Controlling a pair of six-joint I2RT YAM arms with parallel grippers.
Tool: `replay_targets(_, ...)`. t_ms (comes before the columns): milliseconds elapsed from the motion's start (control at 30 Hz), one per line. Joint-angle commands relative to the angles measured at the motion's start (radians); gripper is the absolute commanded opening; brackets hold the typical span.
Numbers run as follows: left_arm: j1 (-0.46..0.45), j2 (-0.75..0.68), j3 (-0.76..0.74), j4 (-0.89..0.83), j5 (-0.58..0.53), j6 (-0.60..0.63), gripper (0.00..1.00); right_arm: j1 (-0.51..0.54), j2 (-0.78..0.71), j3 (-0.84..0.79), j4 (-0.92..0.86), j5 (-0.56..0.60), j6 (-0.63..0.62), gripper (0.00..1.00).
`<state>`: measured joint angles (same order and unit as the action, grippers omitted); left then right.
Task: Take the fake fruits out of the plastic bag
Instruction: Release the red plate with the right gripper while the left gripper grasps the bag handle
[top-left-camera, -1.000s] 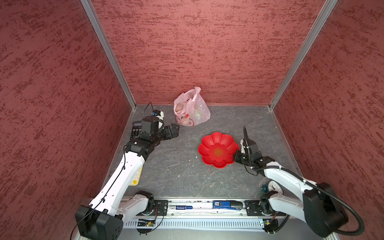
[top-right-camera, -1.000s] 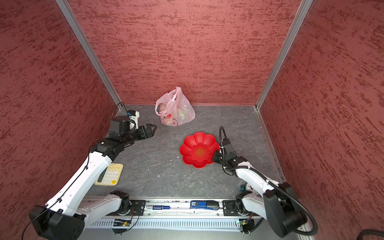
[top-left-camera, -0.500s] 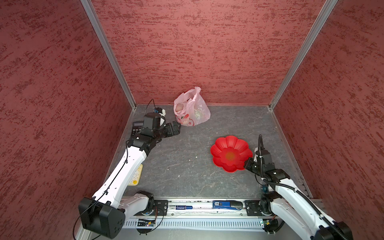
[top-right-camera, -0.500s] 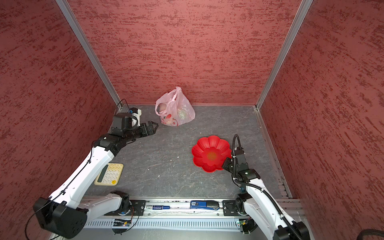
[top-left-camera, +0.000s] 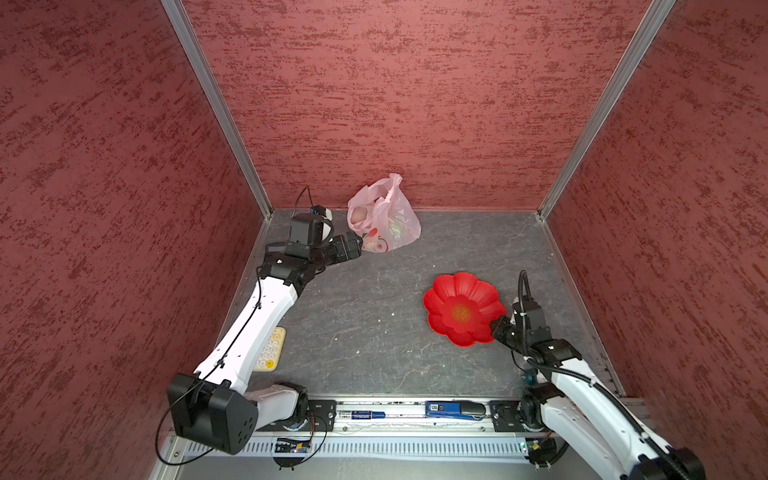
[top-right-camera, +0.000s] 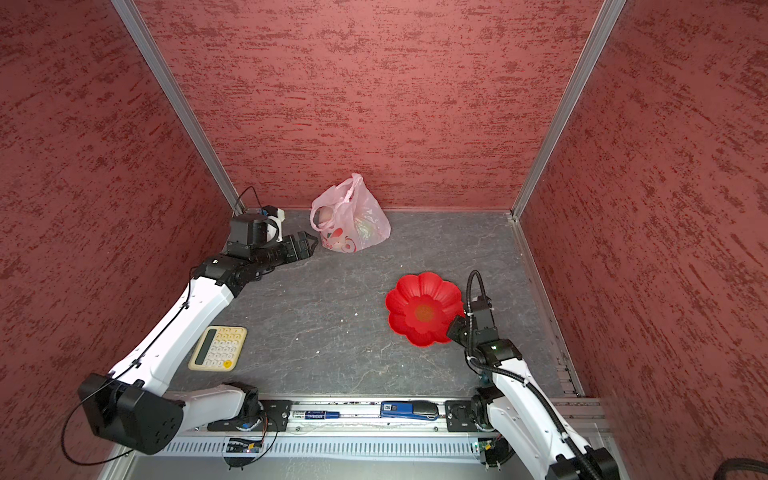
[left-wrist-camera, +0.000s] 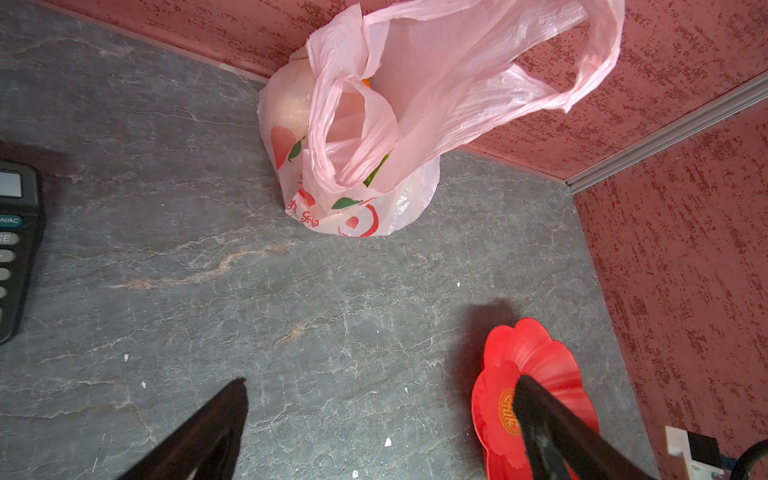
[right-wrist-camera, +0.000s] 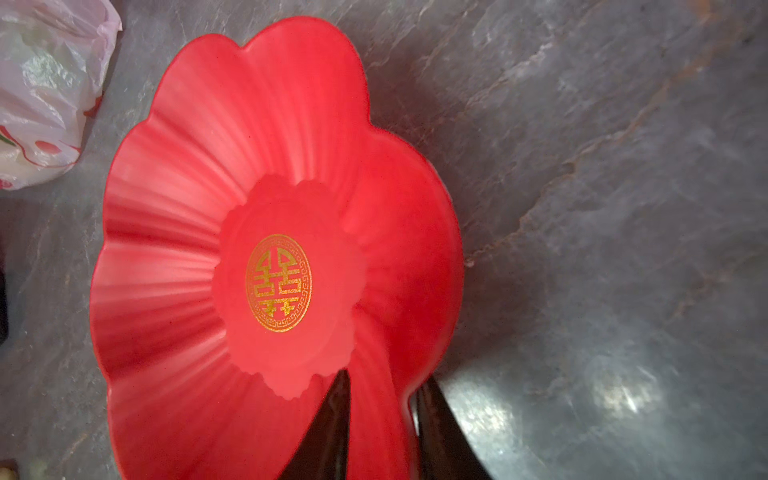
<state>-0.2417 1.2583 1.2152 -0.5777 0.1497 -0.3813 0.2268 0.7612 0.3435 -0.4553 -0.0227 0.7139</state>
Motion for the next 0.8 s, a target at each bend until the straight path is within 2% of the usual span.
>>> replay_targets(0,0.011,0.037,0.053,-0.005,0.002,-0.005,1.00,-0.006,-0.011,0.017,-0.017,0.040,0.011,0.37)
replay_targets(133,0.019,0.107,0.114,-0.010,0.002,0.003,1.00,-0.007,-0.015,0.047,-0.035,0.064,0.000,0.50)
replay_targets(200,0.024,0.149,0.145,-0.006,-0.011,0.011,0.98,-0.006,-0.022,0.068,-0.044,0.085,-0.013,0.54)
replay_targets(300,0.037,0.216,0.194,0.012,-0.028,0.022,0.88,-0.007,-0.025,0.117,-0.075,0.127,-0.046,0.57)
replay_targets(333,0.042,0.242,0.211,0.020,-0.024,0.021,0.83,-0.006,-0.026,0.132,-0.080,0.137,-0.052,0.58)
replay_targets(500,0.073,0.391,0.315,0.055,-0.020,0.031,0.74,-0.006,-0.025,0.220,-0.127,0.185,-0.096,0.58)
replay_targets(667,0.099,0.559,0.440,0.069,-0.009,0.056,0.58,-0.007,-0.025,0.282,-0.151,0.196,-0.127,0.58)
replay_targets(767,0.106,0.637,0.485,0.093,0.009,0.064,0.55,-0.006,-0.021,0.305,-0.140,0.192,-0.145,0.57)
